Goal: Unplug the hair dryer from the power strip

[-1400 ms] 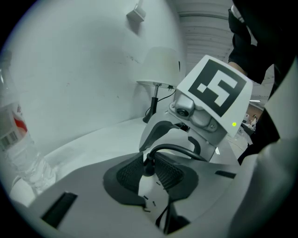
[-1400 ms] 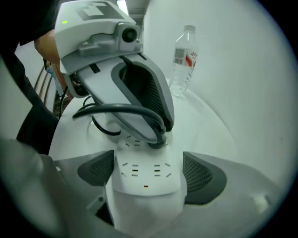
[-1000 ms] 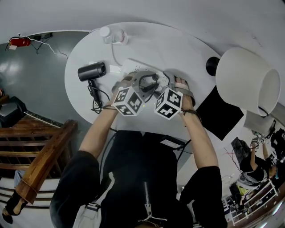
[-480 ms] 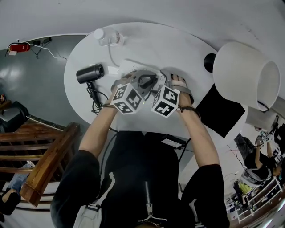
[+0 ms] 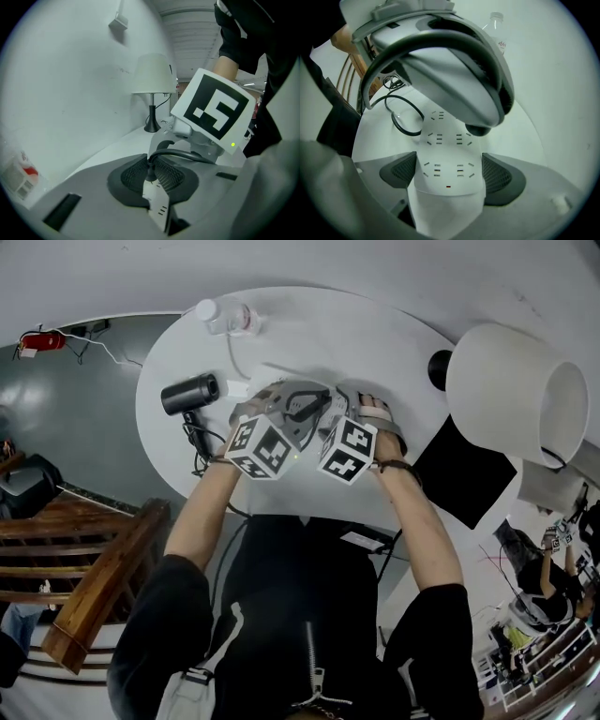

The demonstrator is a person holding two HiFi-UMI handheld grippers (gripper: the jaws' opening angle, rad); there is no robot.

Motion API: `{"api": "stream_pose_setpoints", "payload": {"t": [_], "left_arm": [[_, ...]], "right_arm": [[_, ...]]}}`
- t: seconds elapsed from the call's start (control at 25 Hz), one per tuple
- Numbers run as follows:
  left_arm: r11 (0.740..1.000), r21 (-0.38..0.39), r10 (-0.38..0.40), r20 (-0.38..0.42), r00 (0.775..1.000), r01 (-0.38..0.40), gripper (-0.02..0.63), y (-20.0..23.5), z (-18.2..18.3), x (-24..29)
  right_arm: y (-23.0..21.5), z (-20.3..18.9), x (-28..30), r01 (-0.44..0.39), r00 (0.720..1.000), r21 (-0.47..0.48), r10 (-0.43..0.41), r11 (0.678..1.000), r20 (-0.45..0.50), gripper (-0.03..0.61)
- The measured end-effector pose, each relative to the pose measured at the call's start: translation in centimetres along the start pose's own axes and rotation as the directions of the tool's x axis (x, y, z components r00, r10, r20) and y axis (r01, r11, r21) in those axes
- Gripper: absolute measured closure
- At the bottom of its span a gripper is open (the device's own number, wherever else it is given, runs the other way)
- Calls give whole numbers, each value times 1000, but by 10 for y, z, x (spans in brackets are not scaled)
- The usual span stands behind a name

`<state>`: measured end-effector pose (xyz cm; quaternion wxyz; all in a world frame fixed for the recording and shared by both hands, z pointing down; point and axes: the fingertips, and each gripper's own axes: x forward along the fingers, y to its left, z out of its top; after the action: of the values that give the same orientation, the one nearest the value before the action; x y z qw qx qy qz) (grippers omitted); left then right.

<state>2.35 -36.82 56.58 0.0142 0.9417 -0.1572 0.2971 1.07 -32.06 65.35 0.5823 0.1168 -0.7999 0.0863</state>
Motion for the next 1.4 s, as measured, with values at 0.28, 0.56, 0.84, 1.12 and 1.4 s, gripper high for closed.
{"api": "stream_pose_setpoints", "payload": {"t": [0.28,0.56,0.84,1.12,1.4], "left_arm": [[999,-36,1,-22,1000,-2,561,-6,-11,-7],[996,-76,34,-34,999,-36,557,-8,-15,-15],[993,-99,62,-21,998,-64,557,-14,-11,-29],[989,-119,90,21,996,-86,557,-23,3,-51],[981,-151,134,66,989,-123,555,-29,14,-73]], "right_arm": [[-1,0,-1,-1,1000,2,0,1000,4,149],[0,1,-8,40,997,11,-40,999,63,149],[-1,3,-41,80,982,98,-95,992,163,181],[-4,5,-81,227,931,184,-269,956,246,523],[-12,5,-118,304,859,348,-413,887,302,574]]}}
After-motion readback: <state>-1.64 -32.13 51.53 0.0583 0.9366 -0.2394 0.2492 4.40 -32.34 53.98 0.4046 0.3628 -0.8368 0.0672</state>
